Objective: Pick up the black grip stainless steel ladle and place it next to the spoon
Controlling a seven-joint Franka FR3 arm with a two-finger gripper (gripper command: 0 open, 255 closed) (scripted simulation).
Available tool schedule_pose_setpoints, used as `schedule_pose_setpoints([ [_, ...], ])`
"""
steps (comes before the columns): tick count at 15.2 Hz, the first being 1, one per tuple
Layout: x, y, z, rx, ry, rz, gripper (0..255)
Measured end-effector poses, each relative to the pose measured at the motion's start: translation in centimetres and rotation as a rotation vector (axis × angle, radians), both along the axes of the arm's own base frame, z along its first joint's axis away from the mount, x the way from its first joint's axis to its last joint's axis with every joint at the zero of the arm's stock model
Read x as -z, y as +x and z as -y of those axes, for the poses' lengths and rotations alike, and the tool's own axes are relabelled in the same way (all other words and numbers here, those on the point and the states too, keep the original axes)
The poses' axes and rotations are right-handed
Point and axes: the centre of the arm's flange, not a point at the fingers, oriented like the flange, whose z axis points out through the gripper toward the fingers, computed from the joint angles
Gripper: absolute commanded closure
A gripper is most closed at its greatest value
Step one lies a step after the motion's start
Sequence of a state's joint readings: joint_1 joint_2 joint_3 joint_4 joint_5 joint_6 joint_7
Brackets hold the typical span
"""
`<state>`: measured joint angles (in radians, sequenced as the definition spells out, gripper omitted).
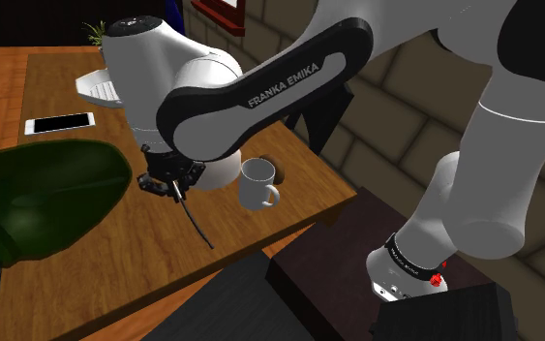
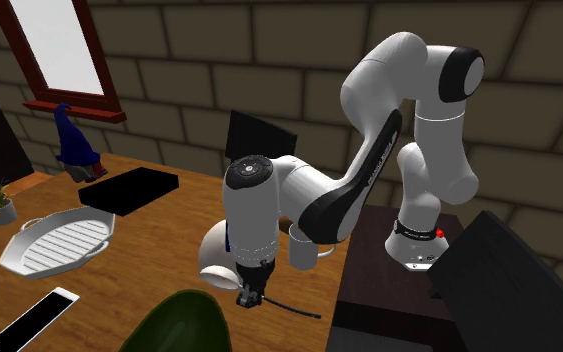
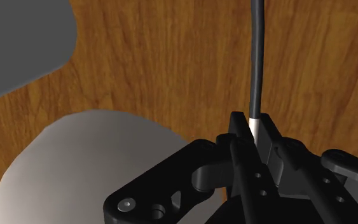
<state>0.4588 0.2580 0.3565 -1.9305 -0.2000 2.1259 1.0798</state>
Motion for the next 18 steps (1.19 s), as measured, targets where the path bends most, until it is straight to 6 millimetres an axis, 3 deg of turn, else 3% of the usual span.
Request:
schedule_pose_setpoints([
  [6,0.6,0.0,0.2,0.001,-0.020,-0.018,255],
  [7,0.6,0.0,0.2,0.001,-0.020,-0.017,0],
  [13,0.9,0.0,0.5,0.004,-0.027,-0.024,0],
  [18,-3.4,0.1,-0.1,0.004,-0.026,-0.023,0],
])
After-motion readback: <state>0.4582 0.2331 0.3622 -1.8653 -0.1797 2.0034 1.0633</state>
